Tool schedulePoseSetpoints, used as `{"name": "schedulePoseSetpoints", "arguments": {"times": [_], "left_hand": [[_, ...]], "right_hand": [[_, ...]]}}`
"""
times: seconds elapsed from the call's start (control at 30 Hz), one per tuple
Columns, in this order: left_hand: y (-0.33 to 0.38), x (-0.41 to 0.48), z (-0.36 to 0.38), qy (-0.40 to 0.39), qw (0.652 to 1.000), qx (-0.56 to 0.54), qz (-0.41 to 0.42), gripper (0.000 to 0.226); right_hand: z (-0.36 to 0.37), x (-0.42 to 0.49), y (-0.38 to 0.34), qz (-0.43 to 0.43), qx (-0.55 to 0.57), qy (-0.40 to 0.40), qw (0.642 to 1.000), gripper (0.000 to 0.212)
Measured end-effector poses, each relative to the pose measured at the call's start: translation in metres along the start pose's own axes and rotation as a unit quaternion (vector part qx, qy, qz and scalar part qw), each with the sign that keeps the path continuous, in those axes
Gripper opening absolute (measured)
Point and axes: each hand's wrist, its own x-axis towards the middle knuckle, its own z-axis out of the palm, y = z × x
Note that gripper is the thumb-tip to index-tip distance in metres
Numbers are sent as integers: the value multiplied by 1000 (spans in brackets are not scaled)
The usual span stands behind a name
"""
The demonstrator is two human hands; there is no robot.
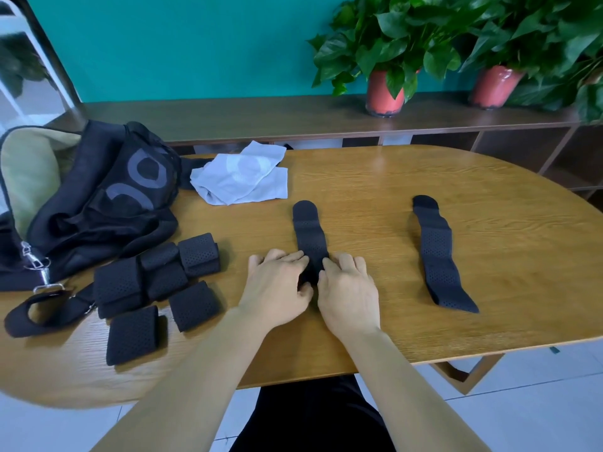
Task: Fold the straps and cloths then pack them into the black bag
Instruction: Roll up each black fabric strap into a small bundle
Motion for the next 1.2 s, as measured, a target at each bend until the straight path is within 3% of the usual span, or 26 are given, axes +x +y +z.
{"name": "schedulePoseSetpoints", "arguments": {"times": [0.2, 0.3, 0.43, 0.6, 0.9, 0.97, 1.1, 1.2], "left_hand": [[-14, -13, -6, 0, 999, -31, 41, 43], [-16, -30, -8, 5, 997, -66, 35, 37], [-7, -36, -4, 72, 993, -95, -8, 26], [5, -26, 4, 139, 974, -162, -72, 15], [12, -11, 7, 105, 981, -97, -128, 32], [12, -9, 6, 100, 982, -88, -130, 31], [12, -7, 4, 109, 982, -79, -130, 21], [6, -3, 10, 111, 988, -71, -76, 31]], "right_hand": [[-16, -13, 7, -35, 65, -71, 995, 37], [-22, -20, 11, -30, 120, -57, 991, 31], [-21, -16, 4, 50, 188, -48, 980, 14], [-12, -8, -6, 83, 145, -27, 985, 16], [0, -7, -14, 71, 53, 34, 996, 7], [0, -8, -13, 62, 46, 39, 996, 10], [-1, -8, -14, 51, 47, 21, 997, 44], [0, -8, -14, 8, 2, 26, 1000, 28]]}}
